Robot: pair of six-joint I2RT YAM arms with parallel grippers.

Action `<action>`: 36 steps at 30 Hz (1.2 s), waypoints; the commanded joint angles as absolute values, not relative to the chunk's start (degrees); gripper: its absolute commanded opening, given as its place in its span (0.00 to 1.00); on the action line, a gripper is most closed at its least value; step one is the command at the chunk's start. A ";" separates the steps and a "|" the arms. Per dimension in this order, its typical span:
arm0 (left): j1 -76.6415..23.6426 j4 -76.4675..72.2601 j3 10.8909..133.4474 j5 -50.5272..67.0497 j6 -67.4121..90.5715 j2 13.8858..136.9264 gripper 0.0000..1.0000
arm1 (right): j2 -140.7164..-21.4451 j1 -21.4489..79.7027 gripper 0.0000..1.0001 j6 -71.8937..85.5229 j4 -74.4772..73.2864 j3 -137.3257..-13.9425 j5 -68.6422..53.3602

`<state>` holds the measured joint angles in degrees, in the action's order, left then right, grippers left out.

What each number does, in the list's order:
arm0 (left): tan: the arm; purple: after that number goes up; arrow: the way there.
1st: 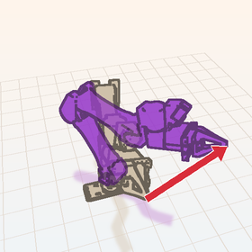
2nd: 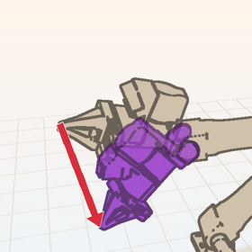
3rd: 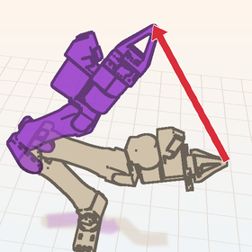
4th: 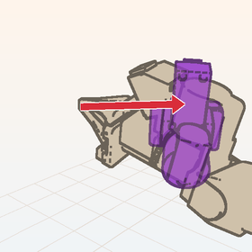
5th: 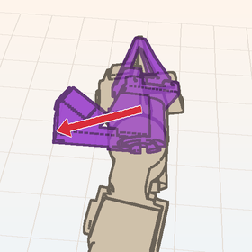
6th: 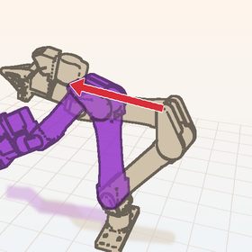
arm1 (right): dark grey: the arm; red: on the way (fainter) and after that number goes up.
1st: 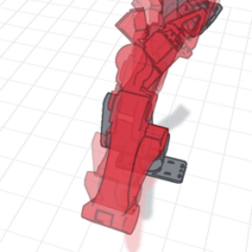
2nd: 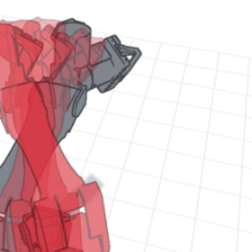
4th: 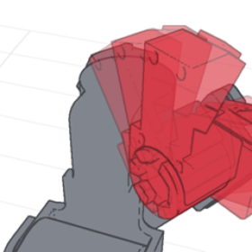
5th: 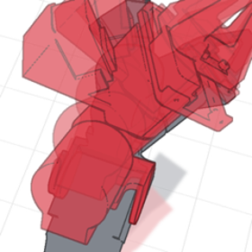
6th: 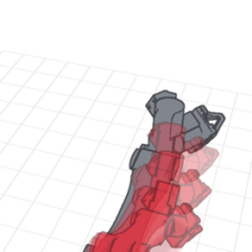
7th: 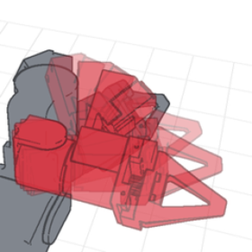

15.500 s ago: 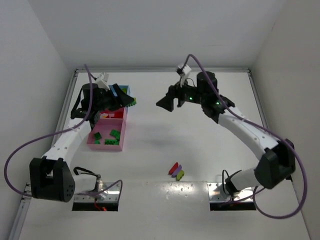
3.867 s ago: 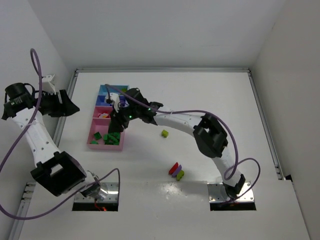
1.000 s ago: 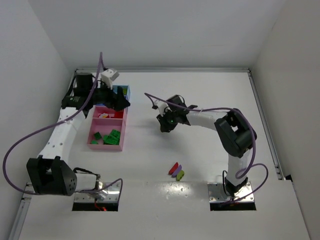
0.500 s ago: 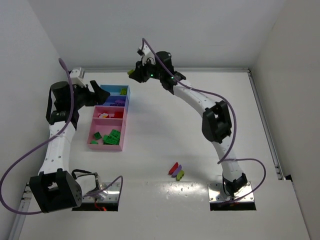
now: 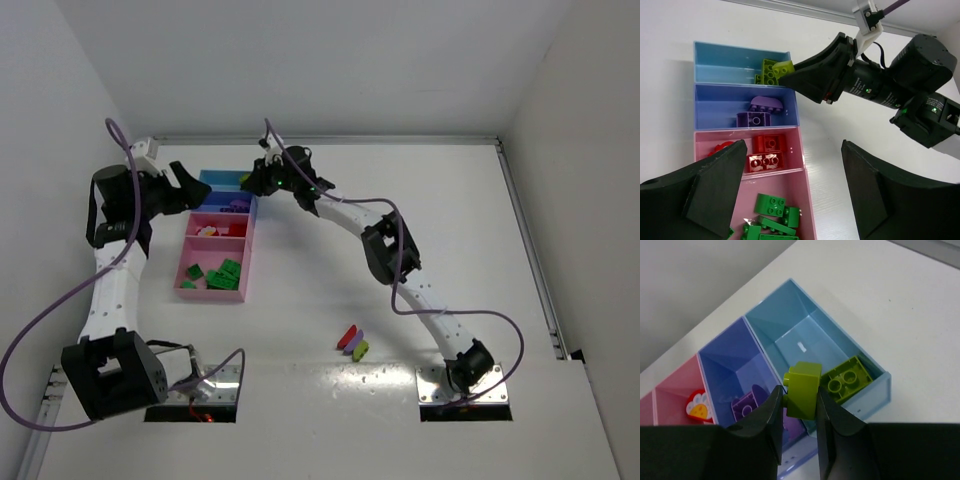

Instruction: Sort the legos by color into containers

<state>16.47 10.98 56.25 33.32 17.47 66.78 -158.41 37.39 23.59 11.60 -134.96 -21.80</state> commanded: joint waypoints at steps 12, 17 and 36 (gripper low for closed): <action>18.81 9.32 56.78 37.43 17.67 67.85 0.87 | -159.17 40.52 0.26 20.13 19.95 -140.54 -15.39; 18.81 14.05 61.25 42.78 14.51 71.53 0.94 | -159.70 40.52 0.46 18.02 18.90 -140.54 -12.40; -16.67 45.26 75.41 39.14 -27.76 78.48 0.96 | -117.09 15.31 0.65 11.88 -17.72 -117.89 -24.69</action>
<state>-8.64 36.53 74.15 43.46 -15.55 76.29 -129.86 23.33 15.27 -5.54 -119.87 -19.84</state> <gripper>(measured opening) 0.963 0.646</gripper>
